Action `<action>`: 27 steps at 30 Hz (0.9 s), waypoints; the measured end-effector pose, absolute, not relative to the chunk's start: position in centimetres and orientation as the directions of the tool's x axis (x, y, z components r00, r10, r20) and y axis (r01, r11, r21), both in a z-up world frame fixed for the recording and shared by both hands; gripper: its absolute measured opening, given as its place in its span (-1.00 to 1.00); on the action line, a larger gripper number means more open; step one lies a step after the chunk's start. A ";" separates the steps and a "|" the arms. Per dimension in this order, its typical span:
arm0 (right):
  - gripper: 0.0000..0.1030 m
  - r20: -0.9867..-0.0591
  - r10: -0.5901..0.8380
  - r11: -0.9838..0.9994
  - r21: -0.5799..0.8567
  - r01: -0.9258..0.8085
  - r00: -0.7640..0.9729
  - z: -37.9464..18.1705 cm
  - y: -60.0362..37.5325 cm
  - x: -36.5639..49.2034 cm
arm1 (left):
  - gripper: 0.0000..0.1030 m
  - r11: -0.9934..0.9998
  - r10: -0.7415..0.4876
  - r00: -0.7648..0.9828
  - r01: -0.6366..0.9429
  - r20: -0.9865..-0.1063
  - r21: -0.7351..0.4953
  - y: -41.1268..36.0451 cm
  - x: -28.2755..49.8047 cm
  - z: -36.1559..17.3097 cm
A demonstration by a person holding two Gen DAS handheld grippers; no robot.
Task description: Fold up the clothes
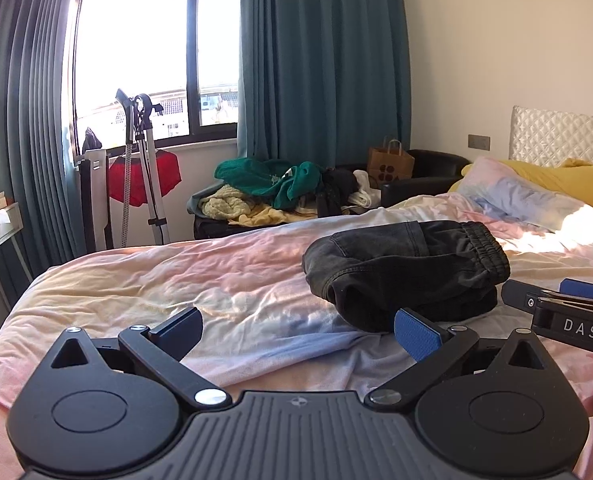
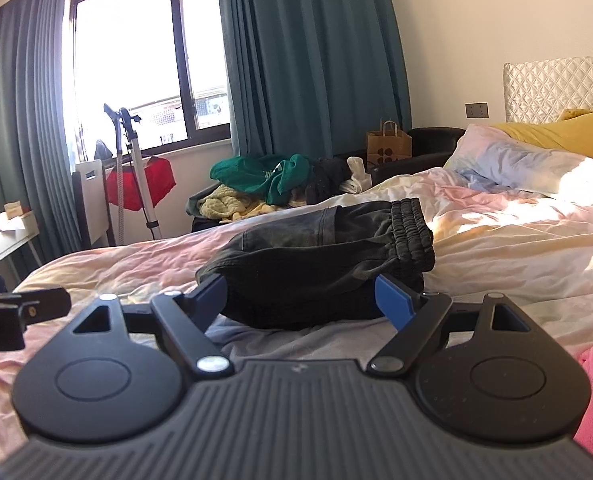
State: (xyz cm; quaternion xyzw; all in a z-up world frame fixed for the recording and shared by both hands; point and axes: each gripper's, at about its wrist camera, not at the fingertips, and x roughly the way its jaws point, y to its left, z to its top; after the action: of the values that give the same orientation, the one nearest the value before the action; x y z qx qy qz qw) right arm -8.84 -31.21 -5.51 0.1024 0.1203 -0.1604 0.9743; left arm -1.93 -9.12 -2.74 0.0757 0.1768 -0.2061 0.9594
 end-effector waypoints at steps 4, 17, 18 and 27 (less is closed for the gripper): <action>0.61 -0.265 -0.292 0.929 0.149 0.338 0.919 -5.4 -30.9 -8.9 | 1.00 0.904 -0.373 0.851 0.423 -0.369 0.061 -9.0 -1.9 -2.8; 0.61 -0.268 -0.302 0.932 0.120 0.342 0.915 -5.5 -30.4 -9.0 | 1.00 0.908 -0.360 0.858 0.413 -0.367 0.074 -8.9 -2.3 -2.6; 0.61 -0.270 -0.303 0.931 0.121 0.344 0.914 -5.5 -30.5 -8.9 | 1.00 0.908 -0.358 0.859 0.412 -0.367 0.077 -8.9 -2.3 -2.6; 0.61 -0.278 -0.320 0.927 0.106 0.360 0.906 -5.6 -30.6 -8.6 | 1.00 0.909 -0.354 0.860 0.408 -0.367 0.080 -8.6 -2.5 -2.7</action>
State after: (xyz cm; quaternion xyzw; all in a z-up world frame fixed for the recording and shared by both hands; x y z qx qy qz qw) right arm -8.61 -30.58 -5.56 0.0774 0.1291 -0.1746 0.9731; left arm -2.46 -8.62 -2.74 0.0774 0.1748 -0.1982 0.9613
